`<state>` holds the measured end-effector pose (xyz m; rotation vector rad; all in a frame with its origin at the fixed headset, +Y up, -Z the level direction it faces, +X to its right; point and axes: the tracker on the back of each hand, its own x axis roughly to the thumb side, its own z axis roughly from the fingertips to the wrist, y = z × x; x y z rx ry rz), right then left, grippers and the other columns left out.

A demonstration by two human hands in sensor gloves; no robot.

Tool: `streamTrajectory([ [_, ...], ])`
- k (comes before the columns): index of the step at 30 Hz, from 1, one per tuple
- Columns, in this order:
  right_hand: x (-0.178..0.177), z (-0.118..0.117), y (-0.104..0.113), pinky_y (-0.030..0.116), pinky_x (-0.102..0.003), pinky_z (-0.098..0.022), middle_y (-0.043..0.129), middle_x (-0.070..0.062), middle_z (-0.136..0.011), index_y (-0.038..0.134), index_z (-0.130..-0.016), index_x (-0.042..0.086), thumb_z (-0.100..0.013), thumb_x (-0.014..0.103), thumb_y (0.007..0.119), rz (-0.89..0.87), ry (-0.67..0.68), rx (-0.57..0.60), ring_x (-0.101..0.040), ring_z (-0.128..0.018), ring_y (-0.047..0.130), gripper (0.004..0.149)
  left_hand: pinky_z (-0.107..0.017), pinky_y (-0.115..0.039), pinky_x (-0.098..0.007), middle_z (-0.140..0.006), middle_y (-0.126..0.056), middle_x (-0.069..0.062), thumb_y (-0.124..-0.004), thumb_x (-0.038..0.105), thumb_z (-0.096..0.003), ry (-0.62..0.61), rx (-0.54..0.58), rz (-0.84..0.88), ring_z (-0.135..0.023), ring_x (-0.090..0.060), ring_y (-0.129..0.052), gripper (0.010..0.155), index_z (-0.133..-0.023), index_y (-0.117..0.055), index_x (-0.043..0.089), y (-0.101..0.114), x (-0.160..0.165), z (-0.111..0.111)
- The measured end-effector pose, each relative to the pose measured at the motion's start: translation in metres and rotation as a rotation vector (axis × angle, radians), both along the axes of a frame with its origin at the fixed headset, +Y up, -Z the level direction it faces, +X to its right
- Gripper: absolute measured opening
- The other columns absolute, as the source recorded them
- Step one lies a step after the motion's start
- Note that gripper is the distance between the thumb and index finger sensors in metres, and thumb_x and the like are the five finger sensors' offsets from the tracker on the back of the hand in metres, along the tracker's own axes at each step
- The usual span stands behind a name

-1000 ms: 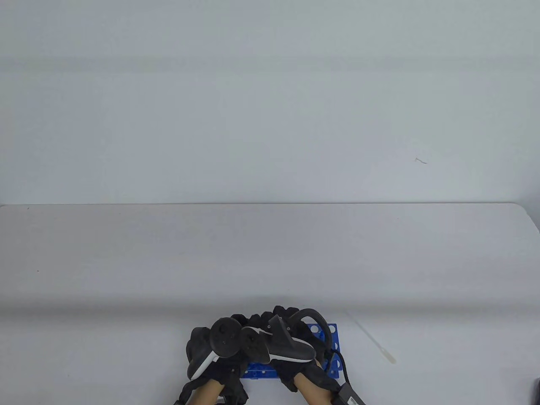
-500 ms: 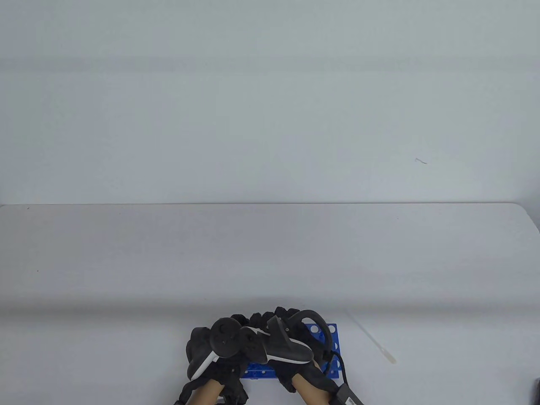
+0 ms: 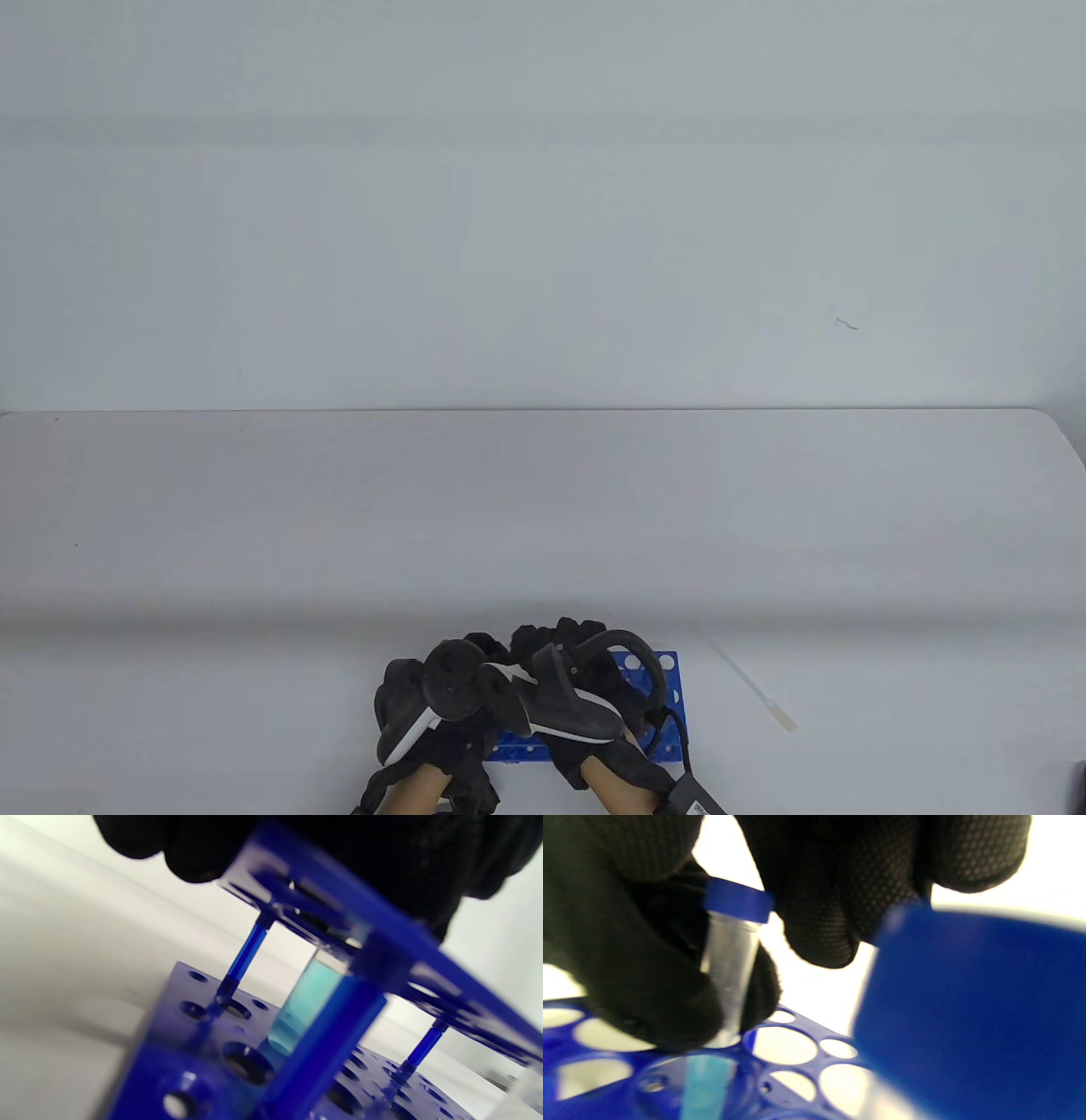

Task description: Press a plastic transfer pipette bulb to move liquid between test tubes

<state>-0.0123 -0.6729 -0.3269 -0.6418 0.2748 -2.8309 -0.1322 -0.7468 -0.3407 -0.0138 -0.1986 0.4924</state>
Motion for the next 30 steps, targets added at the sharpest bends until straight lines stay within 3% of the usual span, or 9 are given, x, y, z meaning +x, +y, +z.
streamTrajectory([
  [2,-0.001,0.0,0.0,0.079,-0.047,-0.044,0.107,0.002,-0.052,0.09,-0.076,0.016,-0.036,0.048,0.076,0.019,0.017,-0.005,-0.017,-0.038,0.099,0.053,-0.067,-0.061,-0.048,-0.097,-0.068,0.006,-0.087,0.056,-0.0348,0.0,0.0,-0.001,-0.081,-0.022,-0.067,0.051,-0.083,-0.084,0.039,0.0,0.0,0.0],
  [6,-0.004,0.001,0.002,0.073,-0.052,-0.054,0.1,-0.008,-0.078,0.084,-0.085,0.021,-0.038,0.034,0.084,-0.018,0.07,-0.116,-0.023,-0.057,0.094,0.049,-0.067,-0.061,-0.048,-0.097,-0.068,0.006,-0.088,0.056,-0.0346,0.0,-0.002,0.003,-0.081,-0.021,-0.067,0.051,-0.083,-0.083,0.04,0.0,0.0,0.0],
  [9,-0.001,0.0,0.001,0.075,-0.05,-0.051,0.1,-0.004,-0.078,0.079,-0.09,0.017,-0.035,0.048,0.082,-0.01,0.046,-0.049,-0.022,-0.055,0.096,0.064,-0.067,-0.061,-0.048,-0.097,-0.068,0.006,-0.087,0.056,-0.0347,0.002,0.0,-0.003,-0.081,-0.021,-0.067,0.051,-0.083,-0.084,0.04,0.0,0.001,0.001],
  [11,-0.002,-0.001,-0.003,0.077,-0.05,-0.047,0.105,-0.004,-0.065,0.085,-0.084,0.013,-0.033,0.056,0.076,0.015,0.005,0.006,-0.022,-0.045,0.098,0.067,-0.067,-0.061,-0.048,-0.097,-0.068,0.006,-0.087,0.056,-0.0348,0.001,0.002,-0.005,-0.081,-0.022,-0.067,0.051,-0.083,-0.084,0.039,0.0,0.001,0.001],
  [14,-0.005,-0.001,-0.004,0.081,-0.046,-0.045,0.107,0.003,-0.054,0.089,-0.079,0.015,-0.035,0.049,0.077,0.063,0.031,-0.008,-0.016,-0.039,0.1,0.056,-0.067,-0.061,-0.048,-0.097,-0.068,0.006,-0.087,0.056,-0.0347,0.002,0.0,-0.004,-0.081,-0.022,-0.067,0.051,-0.083,-0.084,0.039,0.0,0.001,0.001],
  [17,-0.006,-0.002,-0.002,0.075,-0.051,-0.051,0.104,-0.005,-0.067,0.084,-0.084,0.017,-0.037,0.039,0.082,0.033,0.053,-0.076,-0.022,-0.051,0.097,0.052,-0.067,-0.061,-0.048,-0.097,-0.068,0.006,-0.087,0.056,-0.0348,0.0,-0.001,-0.005,-0.081,-0.021,-0.067,0.051,-0.083,-0.083,0.04,0.0,0.001,0.0],
  [20,-0.005,-0.008,0.001,0.074,-0.05,-0.054,0.102,-0.005,-0.074,0.083,-0.085,0.022,-0.037,0.037,0.084,0.037,0.068,-0.053,-0.022,-0.056,0.095,0.051,-0.067,-0.061,-0.048,-0.097,-0.068,0.006,-0.088,0.056,-0.0347,0.001,0.0,-0.008,-0.081,-0.021,-0.067,0.051,-0.083,-0.083,0.04,0.0,0.001,0.0],
  [26,0.02,-0.011,0.032,0.077,-0.049,-0.052,0.104,-0.003,-0.071,0.084,-0.085,0.02,-0.036,0.039,0.083,-0.168,0.031,-0.026,-0.02,-0.052,0.098,0.052,-0.067,-0.061,-0.048,-0.097,-0.068,0.006,-0.087,0.056,-0.0349,-0.001,0.0,-0.007,-0.081,-0.022,-0.067,0.051,-0.083,-0.083,0.04,0.0,0.001,0.0],
  [30,0.069,-0.011,0.045,0.079,-0.047,-0.049,0.107,-0.002,-0.064,0.087,-0.082,0.017,-0.035,0.041,0.083,-0.349,-0.068,0.02,-0.018,-0.047,0.1,0.053,-0.067,-0.061,-0.048,-0.097,-0.068,0.006,-0.087,0.056,-0.0351,-0.002,0.002,-0.012,-0.081,-0.022,-0.067,0.051,-0.083,-0.083,0.04,0.0,0.001,0.0],
])
